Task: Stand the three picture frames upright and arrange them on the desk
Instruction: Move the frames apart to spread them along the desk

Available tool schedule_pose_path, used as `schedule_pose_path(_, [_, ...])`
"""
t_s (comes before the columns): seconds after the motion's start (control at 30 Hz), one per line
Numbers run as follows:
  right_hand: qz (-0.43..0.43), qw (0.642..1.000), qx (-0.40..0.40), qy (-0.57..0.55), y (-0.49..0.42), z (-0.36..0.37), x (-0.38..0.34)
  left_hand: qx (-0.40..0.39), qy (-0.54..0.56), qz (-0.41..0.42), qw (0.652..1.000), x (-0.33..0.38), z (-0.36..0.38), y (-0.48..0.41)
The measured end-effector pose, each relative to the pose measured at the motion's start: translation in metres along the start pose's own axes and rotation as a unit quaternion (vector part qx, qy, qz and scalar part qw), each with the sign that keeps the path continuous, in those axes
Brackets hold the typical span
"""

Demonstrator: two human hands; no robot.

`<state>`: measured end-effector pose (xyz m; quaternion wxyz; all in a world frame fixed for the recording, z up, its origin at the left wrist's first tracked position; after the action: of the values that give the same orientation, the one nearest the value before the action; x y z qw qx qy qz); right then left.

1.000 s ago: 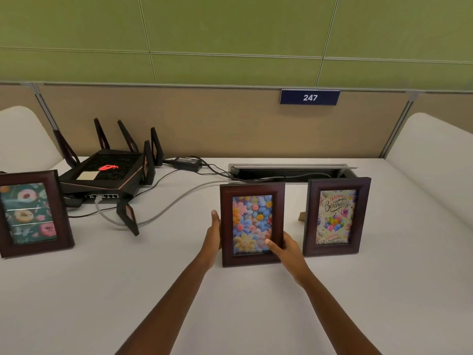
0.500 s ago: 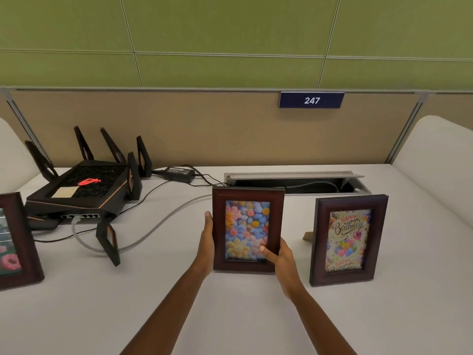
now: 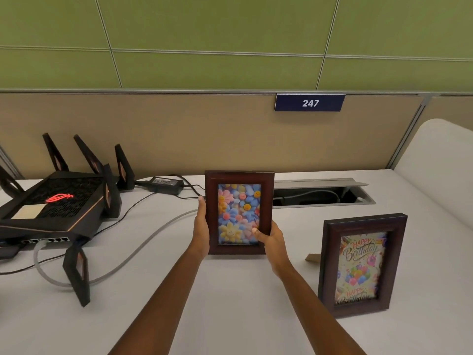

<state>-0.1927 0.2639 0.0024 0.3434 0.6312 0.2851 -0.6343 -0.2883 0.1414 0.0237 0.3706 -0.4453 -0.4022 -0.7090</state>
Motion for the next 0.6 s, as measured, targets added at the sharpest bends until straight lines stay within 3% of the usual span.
schedule_pose_path(0.43, [0.016, 0.999, 0.015, 0.039, -0.01, -0.004, 0.014, 0.024, -0.01, -0.014, 1.0, -0.011, 0.0, -0.006])
schedule_pose_path(0.6, [-0.005, 0.992, 0.031, 0.12, -0.002, -0.006, 0.022, 0.06, -0.062, -0.006, 0.996, -0.023, -0.008, 0.001])
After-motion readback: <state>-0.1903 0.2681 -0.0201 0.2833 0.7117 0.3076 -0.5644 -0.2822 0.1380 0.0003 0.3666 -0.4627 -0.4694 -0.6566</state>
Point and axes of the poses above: each hand's wrist, its own y-axis away from the middle knuckle, its own z-axis out of the palm, x = y × z, the point moved 6 cm from there along -y, towards the middle knuckle, and after that the axes turned 4 degrees about x, right-handed, at the moved point
